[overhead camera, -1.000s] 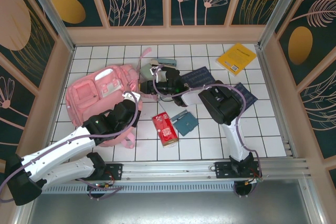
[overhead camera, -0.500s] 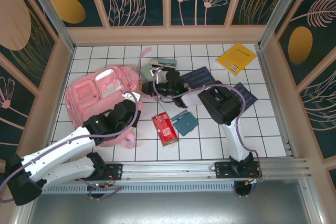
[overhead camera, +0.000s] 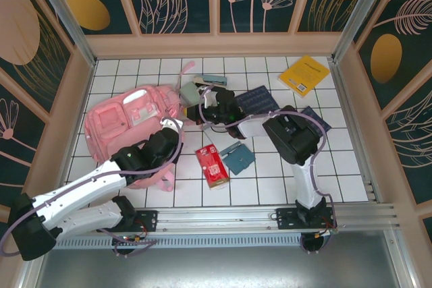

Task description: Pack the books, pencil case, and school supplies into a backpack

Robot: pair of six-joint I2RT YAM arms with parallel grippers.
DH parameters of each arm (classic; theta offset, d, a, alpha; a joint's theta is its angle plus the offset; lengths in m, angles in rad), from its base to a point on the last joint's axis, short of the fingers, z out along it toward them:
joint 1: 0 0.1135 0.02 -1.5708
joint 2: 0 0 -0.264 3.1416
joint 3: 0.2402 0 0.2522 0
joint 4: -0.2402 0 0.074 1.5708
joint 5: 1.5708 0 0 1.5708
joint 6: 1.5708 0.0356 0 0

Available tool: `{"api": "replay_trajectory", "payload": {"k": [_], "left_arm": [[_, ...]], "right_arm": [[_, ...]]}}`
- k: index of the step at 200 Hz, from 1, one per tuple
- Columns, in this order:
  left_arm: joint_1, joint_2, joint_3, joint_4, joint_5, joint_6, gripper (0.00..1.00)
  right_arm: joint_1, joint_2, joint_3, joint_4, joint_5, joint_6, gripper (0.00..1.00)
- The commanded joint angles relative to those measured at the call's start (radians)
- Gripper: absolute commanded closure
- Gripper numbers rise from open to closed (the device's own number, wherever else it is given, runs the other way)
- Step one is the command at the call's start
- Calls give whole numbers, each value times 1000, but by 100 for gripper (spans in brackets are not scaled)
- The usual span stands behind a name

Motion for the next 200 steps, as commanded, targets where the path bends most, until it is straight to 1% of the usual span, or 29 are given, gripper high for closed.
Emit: {"api": "replay_trajectory", "payload": {"k": [1,26,55,66,71,72,74,76,83,91,94,96,103,104,106,109,114,118,125,128,132,143,151,164,174,179,200], "left_arm": [[0,9,0,85,-66,-29,100],[-1,8,-1,97,-83,-33,100],[0,-14,-15,104,-64,-30,100],[0,-18,-15,97,-60,-31,100],[0,-18,-15,96,-57,-29,100],[0,-17,-16,96,-56,-28,100],[-1,-17,-17,96,-54,-26,100],[0,-17,-18,97,-51,-24,100],[0,-12,-20,98,-42,-19,100],[0,0,-18,99,-32,-16,100],[-1,5,-16,99,-29,-17,94],[-1,9,-15,99,-29,-19,89],[0,19,-10,96,-33,-32,66],[0,21,-9,96,-35,-34,63],[-1,25,-8,95,-36,-41,59],[0,28,-7,94,-41,-47,55],[1,33,-4,94,-46,-63,54],[0,35,-6,96,-51,-77,51],[0,35,-9,97,-57,-105,41],[1,34,-10,97,-63,-120,38],[0,32,-12,95,-67,-141,36],[0,25,-15,81,-92,-209,34],[0,19,-15,53,-131,-292,34],[-1,10,-14,-25,-191,-451,36],[1,-2,-27,-89,-226,-597,34],[1,-10,-37,-124,-228,-687,34],[0,-47,-92,-242,-189,-943,35]], "right_arm": [[5,-82,-18,-93,50,-121,100],[15,-103,0,-195,84,-185,100],[15,-126,-4,-259,113,-215,100],[14,-127,-1,-279,121,-216,95],[14,-126,2,-284,126,-216,89],[14,-126,2,-284,126,-216,89],[13,-127,2,-286,132,-213,84],[13,-127,2,-285,136,-210,82],[10,-127,0,-284,145,-200,81],[2,-126,-6,-266,127,-182,79],[-2,-126,-9,-261,120,-176,78],[-6,-127,-11,-252,110,-166,75],[-15,-124,-16,-235,90,-143,67],[-15,-124,-16,-235,90,-143,67],[-18,-122,-17,-230,82,-134,64],[-20,-120,-15,-229,74,-127,63],[-23,-113,-9,-229,63,-118,63],[-24,-109,-3,-233,56,-114,62],[-23,-100,11,-241,42,-110,60],[-22,-97,17,-245,39,-108,59],[-21,-91,24,-253,37,-104,58],[-19,-77,50,-271,37,-93,55],[-18,-63,71,-290,39,-91,54],[-10,-38,113,-320,45,-100,51],[-5,-18,148,-353,66,-105,48],[-2,-4,173,-376,82,-106,46],[7,75,300,-488,110,-119,46]]}}
